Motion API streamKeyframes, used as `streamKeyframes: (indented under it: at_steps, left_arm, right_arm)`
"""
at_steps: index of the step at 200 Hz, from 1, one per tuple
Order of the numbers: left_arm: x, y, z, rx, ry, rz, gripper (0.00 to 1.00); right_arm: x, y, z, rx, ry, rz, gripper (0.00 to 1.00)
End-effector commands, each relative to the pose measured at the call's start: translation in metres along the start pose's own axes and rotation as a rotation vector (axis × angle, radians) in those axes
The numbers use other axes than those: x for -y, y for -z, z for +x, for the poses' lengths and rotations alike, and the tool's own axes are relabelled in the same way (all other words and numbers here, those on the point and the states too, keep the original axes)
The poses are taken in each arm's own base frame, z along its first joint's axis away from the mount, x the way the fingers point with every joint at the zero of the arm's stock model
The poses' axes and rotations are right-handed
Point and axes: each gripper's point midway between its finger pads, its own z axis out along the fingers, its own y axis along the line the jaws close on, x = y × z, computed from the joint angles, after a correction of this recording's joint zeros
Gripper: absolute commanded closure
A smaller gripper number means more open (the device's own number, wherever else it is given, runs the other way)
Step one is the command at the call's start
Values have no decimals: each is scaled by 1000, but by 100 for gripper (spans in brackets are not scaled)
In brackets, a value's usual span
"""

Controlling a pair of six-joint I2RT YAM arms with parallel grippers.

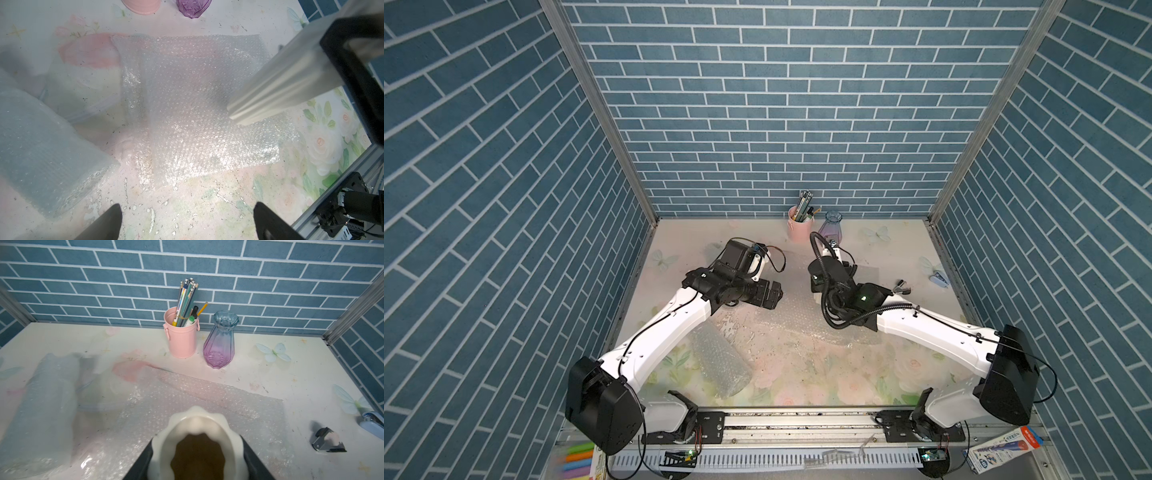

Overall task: Unwrap the vase from the bubble wrap
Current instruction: Pick up the vase from the bubble wrap, then place the vase at the center of the board.

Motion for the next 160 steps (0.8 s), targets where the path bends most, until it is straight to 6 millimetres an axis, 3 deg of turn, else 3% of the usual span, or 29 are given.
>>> streamKeyframes:
  at_steps: [1,53,160]
  left_arm:
    - [1,1,2,-6,-2,11,0]
    - [1,-1,2,-12,1,19,0]
    - [2,-3,3,-24,5,22,0]
  right_arm:
    - [14,-3,-41,133,-33,-7,66]
    - [45,-47,-56,178,-38,29,66]
    - [86,-127,-76,210,-71,39,66]
